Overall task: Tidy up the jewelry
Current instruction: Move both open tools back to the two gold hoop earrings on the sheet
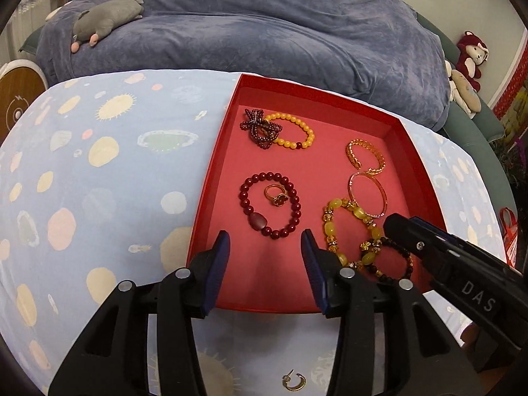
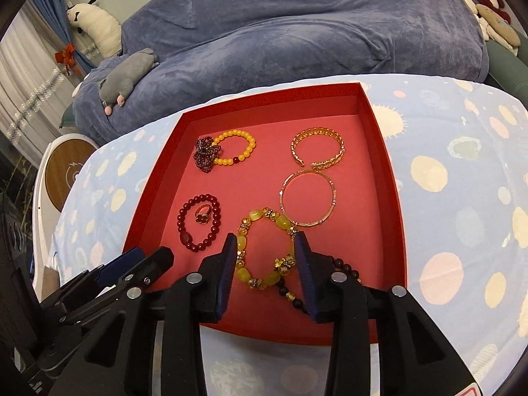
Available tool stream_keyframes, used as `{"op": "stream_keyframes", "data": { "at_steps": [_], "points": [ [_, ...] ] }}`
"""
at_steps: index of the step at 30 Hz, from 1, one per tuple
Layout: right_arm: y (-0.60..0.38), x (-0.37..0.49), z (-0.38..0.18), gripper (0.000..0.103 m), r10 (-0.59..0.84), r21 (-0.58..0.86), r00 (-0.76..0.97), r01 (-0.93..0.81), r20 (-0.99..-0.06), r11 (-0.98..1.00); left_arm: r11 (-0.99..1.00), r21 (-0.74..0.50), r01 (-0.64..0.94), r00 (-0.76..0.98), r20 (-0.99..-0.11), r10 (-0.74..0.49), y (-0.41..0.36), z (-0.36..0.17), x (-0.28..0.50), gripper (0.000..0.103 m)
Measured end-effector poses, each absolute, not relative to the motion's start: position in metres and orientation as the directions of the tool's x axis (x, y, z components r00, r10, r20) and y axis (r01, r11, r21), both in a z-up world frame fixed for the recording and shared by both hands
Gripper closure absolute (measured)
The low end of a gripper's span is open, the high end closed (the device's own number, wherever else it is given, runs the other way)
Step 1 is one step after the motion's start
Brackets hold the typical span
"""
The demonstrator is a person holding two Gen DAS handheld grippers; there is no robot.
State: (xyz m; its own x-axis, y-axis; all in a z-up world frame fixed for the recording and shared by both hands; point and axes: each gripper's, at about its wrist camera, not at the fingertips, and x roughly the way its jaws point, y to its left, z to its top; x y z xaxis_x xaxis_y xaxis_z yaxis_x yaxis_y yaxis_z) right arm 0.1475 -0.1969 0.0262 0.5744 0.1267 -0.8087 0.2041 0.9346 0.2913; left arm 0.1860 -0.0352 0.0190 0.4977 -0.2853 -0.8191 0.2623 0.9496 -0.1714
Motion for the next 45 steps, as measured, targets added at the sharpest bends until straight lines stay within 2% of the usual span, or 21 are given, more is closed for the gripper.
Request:
{"op": "stream_keyframes", "data": {
  "at_steps": [5, 13, 25, 36, 45],
  "points": [
    [-0.196, 0.129, 0.038, 0.066, 0.107, 0.272, 0.593, 0.196, -0.798, 0.942, 0.95, -0.129, 0.284, 0.527, -0.807, -0.267, -0.036, 0.029, 0.169, 0.058],
    [-0.202, 0.091, 0.045, 0.066, 0.102, 0.291, 0.6, 0.226, -0.793, 0.929, 0.95, -0.133, 0.283, 0.533, -0.802, -0.27, -0.029, 0.039, 0.142, 0.057],
    [-0.199, 0.03, 0.014, 0.066, 0.078, 0.24, 0.521, 0.252, -0.85, 0.938, 0.954, -0.082, 0.287, 0.51, -0.83, -0.224, -0.02, 0.017, 0.091, 0.055],
    [-0.174, 0.025, -0.009, 0.066, 0.06, 0.179, 0.476, 0.21, -0.877, 0.961, 0.959, -0.044, 0.28, 0.499, -0.846, -0.185, -0.015, 0.0, 0.073, 0.055],
    [-0.171, 0.029, -0.015, 0.073, 0.022, 0.13, 0.465, 0.202, -0.885, 0.971, 0.96, -0.064, 0.273, 0.481, -0.855, -0.194, -0.013, -0.006, 0.073, 0.053]
  ]
}}
